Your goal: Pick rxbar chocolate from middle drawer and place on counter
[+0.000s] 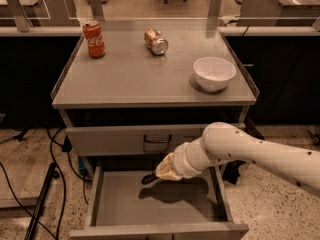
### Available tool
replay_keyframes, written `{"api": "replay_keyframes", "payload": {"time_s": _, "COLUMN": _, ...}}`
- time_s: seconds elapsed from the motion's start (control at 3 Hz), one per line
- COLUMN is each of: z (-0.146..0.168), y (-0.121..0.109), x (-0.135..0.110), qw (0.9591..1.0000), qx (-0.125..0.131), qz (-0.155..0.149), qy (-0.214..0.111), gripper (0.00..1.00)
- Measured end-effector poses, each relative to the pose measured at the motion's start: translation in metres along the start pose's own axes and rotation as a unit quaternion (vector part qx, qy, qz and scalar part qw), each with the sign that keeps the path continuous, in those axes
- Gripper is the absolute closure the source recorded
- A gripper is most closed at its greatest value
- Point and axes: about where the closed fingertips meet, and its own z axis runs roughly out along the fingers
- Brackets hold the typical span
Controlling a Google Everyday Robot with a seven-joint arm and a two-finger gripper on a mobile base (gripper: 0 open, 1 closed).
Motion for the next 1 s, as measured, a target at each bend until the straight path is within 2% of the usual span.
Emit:
{"api": "replay_keyframes", "payload": {"time_s": 0.33, "z": -0.002, "y": -0.001, "x": -0.002, "qw": 1.0000, "qx": 0.001, "qz": 0.002, "qy": -0.001, "gripper": 1.00}}
{"api": "replay_keyframes", "payload": {"time_s": 1.0, "z": -0.035, "y": -0.011, "x": -0.037, "qw": 0.9999, "qx": 0.011, "qz": 0.010, "qy": 0.003, "gripper": 1.00}}
